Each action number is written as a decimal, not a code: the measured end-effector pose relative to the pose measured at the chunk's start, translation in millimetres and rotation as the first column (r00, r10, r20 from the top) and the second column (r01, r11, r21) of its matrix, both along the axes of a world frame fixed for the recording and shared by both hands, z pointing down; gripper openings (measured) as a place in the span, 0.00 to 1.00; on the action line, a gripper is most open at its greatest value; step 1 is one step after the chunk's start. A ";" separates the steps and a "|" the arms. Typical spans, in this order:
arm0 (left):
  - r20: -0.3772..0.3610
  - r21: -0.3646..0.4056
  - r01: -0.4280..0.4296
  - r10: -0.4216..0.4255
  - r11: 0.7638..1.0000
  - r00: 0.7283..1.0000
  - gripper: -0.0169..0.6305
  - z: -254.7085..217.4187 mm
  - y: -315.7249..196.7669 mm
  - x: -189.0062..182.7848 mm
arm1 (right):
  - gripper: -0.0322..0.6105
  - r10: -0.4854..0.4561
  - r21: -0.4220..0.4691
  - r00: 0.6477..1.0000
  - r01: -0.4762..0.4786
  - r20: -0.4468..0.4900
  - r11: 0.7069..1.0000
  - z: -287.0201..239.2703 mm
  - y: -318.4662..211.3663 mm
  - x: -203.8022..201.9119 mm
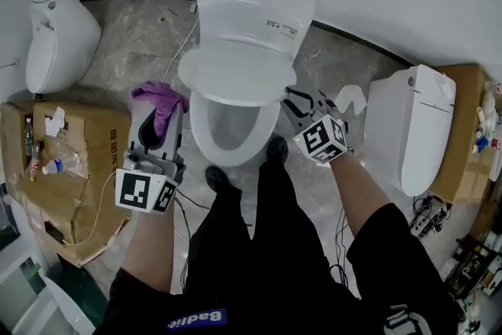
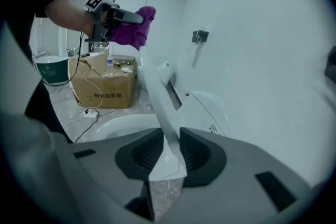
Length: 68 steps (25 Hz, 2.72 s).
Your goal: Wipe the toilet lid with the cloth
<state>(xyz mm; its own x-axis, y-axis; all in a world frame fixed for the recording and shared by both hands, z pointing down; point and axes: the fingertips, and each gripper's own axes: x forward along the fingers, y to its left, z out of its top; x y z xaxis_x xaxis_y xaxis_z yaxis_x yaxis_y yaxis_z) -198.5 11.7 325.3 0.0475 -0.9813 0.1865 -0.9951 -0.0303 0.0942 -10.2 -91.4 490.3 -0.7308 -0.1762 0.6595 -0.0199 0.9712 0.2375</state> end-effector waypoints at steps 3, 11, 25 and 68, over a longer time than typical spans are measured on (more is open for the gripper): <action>-0.007 0.022 -0.083 0.083 0.996 0.997 0.15 -4.2 7.5 14.7 | 0.21 0.038 0.013 0.999 -0.037 -0.038 0.999 15.8 27.7 15.0; -0.024 0.006 -0.144 0.144 0.990 0.989 0.15 -3.4 42.8 32.2 | 0.13 0.309 -0.257 0.944 -0.272 0.114 0.927 2.0 65.4 48.6; -0.013 -0.028 -0.157 0.157 0.987 0.988 0.15 -0.1 4.9 81.0 | 0.09 0.213 -0.487 0.974 -0.148 0.080 0.861 76.3 108.2 3.9; 0.188 -0.777 -0.093 0.371 0.623 0.909 0.15 400.1 -145.5 -48.7 | 0.10 0.234 -0.419 0.946 -0.122 0.225 0.900 32.0 116.5 21.5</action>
